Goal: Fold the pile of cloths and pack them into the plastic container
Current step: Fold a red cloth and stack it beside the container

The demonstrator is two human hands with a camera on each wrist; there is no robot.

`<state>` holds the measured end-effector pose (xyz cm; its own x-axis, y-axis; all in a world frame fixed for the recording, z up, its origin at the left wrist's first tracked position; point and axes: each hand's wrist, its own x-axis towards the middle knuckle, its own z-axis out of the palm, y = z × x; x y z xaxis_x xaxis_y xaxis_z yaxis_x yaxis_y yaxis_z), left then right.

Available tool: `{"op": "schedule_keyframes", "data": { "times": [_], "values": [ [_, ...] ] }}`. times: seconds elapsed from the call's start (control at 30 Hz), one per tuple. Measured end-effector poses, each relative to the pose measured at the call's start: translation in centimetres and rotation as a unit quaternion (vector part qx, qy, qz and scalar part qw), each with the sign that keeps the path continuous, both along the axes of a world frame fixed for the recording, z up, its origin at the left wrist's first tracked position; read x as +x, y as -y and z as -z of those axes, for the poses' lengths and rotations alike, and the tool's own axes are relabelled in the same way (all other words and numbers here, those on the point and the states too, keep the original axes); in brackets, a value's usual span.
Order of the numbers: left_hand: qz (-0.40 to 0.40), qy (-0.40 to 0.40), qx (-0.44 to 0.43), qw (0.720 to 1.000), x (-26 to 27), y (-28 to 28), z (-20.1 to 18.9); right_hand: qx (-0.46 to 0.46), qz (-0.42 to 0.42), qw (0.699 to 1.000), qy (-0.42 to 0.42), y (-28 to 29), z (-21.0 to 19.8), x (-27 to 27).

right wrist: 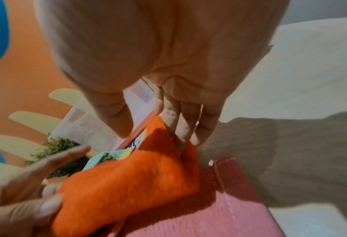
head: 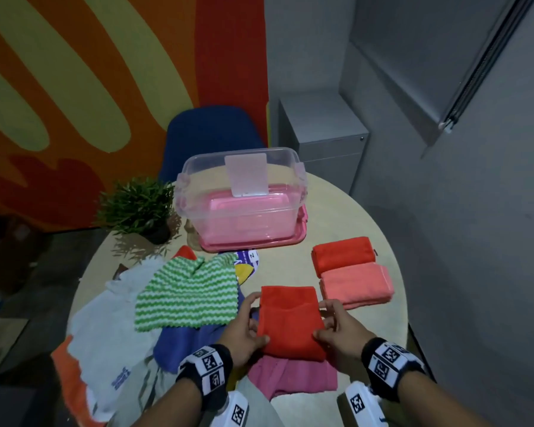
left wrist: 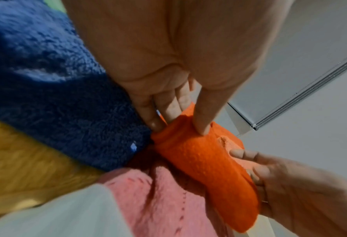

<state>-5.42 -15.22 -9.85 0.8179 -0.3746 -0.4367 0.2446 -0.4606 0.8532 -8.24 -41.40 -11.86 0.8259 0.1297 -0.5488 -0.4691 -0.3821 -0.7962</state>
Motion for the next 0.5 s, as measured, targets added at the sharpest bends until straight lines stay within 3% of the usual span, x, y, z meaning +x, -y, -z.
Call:
{"op": "schedule_keyframes", "data": {
  "times": [0.1, 0.23, 0.3, 0.43, 0.5],
  "values": [
    [-0.010, 0.038, -0.015, 0.999, 1.2, 0.7, -0.2, -0.005, 0.000, 0.998, 0.057, -0.3, -0.1, 0.8],
    [-0.009, 0.083, 0.033, 0.996, 2.6, 0.8, 1.3, -0.060, 0.076, 0.984, 0.146, -1.0, 0.6, 2.0],
    [0.009, 0.079, 0.053, 0.995, 2.9, 0.9, 2.0, -0.080, 0.081, 0.984, 0.136, -1.3, 1.2, 2.1],
    [0.052, 0.029, 0.136, 0.989, 3.1, 1.0, 3.1, -0.157, -0.040, 0.984, 0.075, -1.2, 3.3, 1.5],
    [0.052, 0.026, 0.146, 0.988, 3.2, 1.0, 3.2, -0.167, -0.040, 0.983, 0.065, -1.1, 3.4, 1.3]
  ]
}}
